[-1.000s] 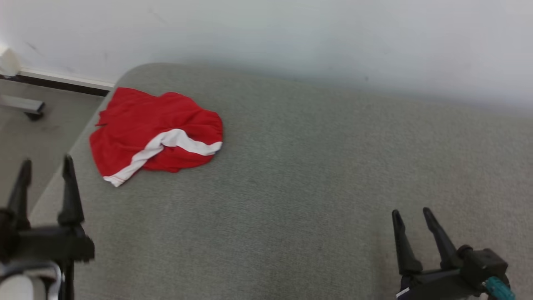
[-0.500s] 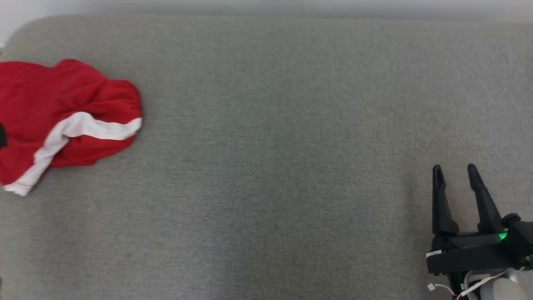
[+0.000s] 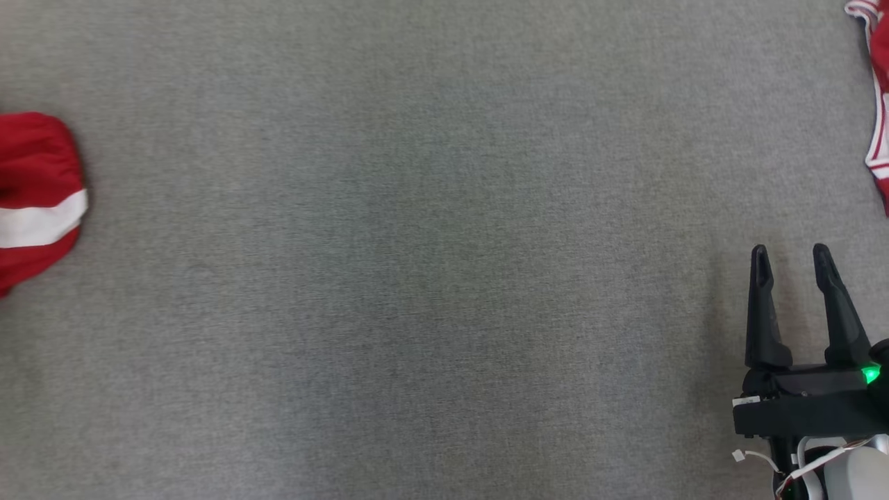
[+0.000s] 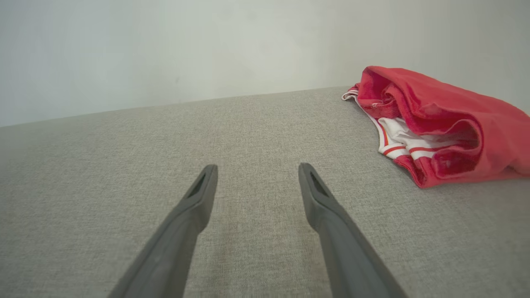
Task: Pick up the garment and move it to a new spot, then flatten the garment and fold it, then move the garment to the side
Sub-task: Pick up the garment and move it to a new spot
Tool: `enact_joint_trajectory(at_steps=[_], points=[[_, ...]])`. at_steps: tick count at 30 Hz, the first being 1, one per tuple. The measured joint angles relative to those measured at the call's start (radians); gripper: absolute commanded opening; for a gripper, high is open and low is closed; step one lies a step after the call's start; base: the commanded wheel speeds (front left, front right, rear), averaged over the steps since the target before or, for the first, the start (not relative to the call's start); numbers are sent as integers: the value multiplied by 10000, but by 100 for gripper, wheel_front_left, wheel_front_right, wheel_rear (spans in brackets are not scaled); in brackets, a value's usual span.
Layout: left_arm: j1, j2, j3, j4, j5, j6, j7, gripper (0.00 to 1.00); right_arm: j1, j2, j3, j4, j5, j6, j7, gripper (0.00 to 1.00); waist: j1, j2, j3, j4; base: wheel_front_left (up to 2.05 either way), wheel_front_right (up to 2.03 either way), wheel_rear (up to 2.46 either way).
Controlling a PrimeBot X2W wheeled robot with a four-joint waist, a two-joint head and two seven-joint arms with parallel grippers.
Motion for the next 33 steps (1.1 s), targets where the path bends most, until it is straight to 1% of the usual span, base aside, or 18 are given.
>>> enact_joint_trajectory(at_steps=[4,9,10,11,12,16,22,27,33], points=[[-133,-44,-397,1072,-533,-2,993,100,-50,-31,-33,-119,-40,2,69,100,1,0,196,-120,0,0,0],[-463,8,-686,1856,-792,-10,1578,100,-110,-33,6,-205,-75,2,132,100,-3,-2,204,-93,0,0,0],[-526,17,-744,1950,-819,-12,1590,87,-121,-33,17,-207,-79,2,136,100,-3,-2,194,-87,0,0,0],[-572,27,-759,2033,-840,-13,1557,41,-129,-31,40,-207,-88,2,144,100,-3,-1,179,-83,0,0,0],[-597,31,-798,2107,-880,-13,1492,0,-139,-27,63,-201,-90,2,146,100,-3,-1,160,-79,0,0,0],[-599,44,-1064,2311,-918,-12,1060,0,-148,-13,127,-90,-117,2,159,100,-3,-1,8,-69,0,0,0],[-632,201,-1342,2249,-917,-4,-54,0,-52,136,194,155,-111,2,79,100,-3,-1,-440,-68,0,0,0],[-925,242,-1710,1685,-917,-4,-823,0,-20,249,347,491,8,2,-6,100,-3,-2,-969,-53,0,0,0],[-1367,192,-2205,466,-688,-4,-1181,0,79,453,510,917,109,2,-92,100,-3,-2,-1692,-103,0,0,0]])
